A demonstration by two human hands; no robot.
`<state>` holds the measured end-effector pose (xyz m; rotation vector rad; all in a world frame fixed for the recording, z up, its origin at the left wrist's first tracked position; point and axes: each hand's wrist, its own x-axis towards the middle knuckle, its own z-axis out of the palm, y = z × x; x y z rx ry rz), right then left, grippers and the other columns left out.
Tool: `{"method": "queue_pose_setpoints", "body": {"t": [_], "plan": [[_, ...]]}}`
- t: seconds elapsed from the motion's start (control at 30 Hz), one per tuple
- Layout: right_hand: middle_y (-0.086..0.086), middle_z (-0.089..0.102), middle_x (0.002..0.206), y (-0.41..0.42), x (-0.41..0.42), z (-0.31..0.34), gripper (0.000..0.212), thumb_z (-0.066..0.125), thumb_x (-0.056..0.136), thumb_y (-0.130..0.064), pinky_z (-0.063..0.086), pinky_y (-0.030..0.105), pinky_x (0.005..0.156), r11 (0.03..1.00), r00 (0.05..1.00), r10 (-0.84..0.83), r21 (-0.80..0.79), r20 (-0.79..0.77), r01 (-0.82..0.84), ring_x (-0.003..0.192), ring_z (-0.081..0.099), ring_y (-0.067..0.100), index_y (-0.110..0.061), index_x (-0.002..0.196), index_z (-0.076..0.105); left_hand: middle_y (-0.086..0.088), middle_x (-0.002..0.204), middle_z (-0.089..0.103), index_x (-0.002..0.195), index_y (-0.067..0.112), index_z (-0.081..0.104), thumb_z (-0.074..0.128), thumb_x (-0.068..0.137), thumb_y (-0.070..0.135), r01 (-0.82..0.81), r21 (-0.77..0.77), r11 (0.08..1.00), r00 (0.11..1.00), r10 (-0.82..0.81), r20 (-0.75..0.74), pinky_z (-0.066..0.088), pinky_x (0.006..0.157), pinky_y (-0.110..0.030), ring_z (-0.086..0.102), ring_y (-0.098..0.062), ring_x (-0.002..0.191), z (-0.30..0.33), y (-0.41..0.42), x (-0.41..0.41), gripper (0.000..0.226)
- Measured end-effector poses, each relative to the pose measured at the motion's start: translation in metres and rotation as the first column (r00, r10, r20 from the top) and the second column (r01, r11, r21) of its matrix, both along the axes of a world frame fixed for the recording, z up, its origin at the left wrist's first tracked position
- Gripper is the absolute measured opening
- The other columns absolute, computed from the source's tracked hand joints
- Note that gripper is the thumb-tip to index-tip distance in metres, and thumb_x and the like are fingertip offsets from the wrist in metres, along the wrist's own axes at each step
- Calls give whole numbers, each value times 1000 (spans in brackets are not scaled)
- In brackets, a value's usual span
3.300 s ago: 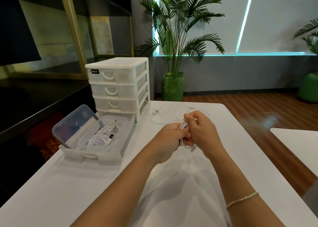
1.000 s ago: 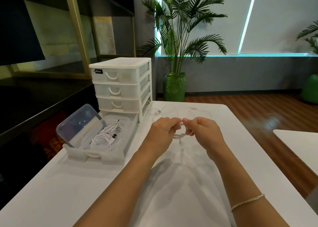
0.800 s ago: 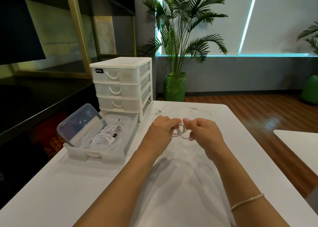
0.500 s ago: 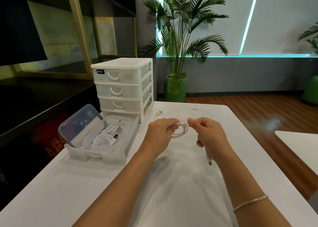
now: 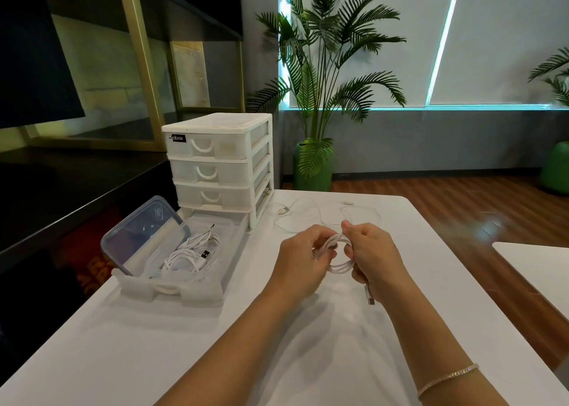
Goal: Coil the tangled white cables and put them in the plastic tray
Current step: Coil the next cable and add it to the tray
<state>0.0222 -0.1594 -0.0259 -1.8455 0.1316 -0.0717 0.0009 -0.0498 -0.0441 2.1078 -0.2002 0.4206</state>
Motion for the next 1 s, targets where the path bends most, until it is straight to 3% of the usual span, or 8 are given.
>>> {"method": "queue_pose_setpoints", "body": {"t": [0.07,0.2,0.37,0.57,0.73,0.87,0.93,1.0], "plan": [[5,50,66,0,-1,1,30,45,96,-33,31,23,42,1000,1000,5,24,-20,-5,48,37,12,-8,105,59,2,105,66,123,26,53,62,89,15,10,56,998,999,-13,46,48,85,-16,57,-7,83,0,-2,-1,37],[7,47,63,-1,-3,3,23,44,97,-25,28,22,41,998,999,27,66,-25,-25,46,33,13,-13,87,61,1,106,68,120,25,59,68,84,17,-3,112,994,984,-17,179,42,75,-4,56,-6,80,-2,1,0,38],[9,54,70,-2,1,0,25,42,95,-16,28,19,37,997,999,29,77,-36,-27,47,36,12,-15,117,54,-9,99,67,117,17,65,67,85,16,13,192,981,951,-71,301,37,71,-2,52,-10,80,-4,5,2,32],[11,57,84,-1,1,1,31,42,95,-17,31,18,37,998,998,34,63,-59,-30,52,41,11,-19,126,46,-10,94,64,116,15,65,61,89,23,-13,243,970,948,-66,312,31,62,0,47,-10,76,-3,4,3,29],[10,60,93,-1,-2,4,38,50,93,-35,36,19,44,992,993,115,63,-12,-114,59,47,10,-24,128,42,-6,106,66,114,12,65,56,92,27,-63,185,981,977,23,211,35,67,-2,48,-7,82,1,4,5,29],[5,56,95,-3,-5,3,38,59,88,-28,42,20,57,959,957,284,-41,61,-282,67,48,9,-28,124,45,0,102,66,110,16,65,53,93,30,-97,27,995,995,97,-1,46,73,-17,59,-12,85,4,6,3,25],[0,55,85,-5,-5,0,34,60,88,-26,41,19,59,952,945,302,-82,122,-294,66,48,9,-28,120,50,2,91,67,101,18,66,56,91,32,-72,-130,989,986,51,-157,47,67,-18,62,-13,82,6,8,4,20],[2,57,80,-6,-5,1,30,62,86,-26,41,18,58,957,941,290,-69,171,-283,64,49,8,-27,114,51,0,76,67,86,15,68,62,88,26,-71,-404,912,951,-60,-303,42,55,-20,61,-14,71,12,12,5,13]]}}
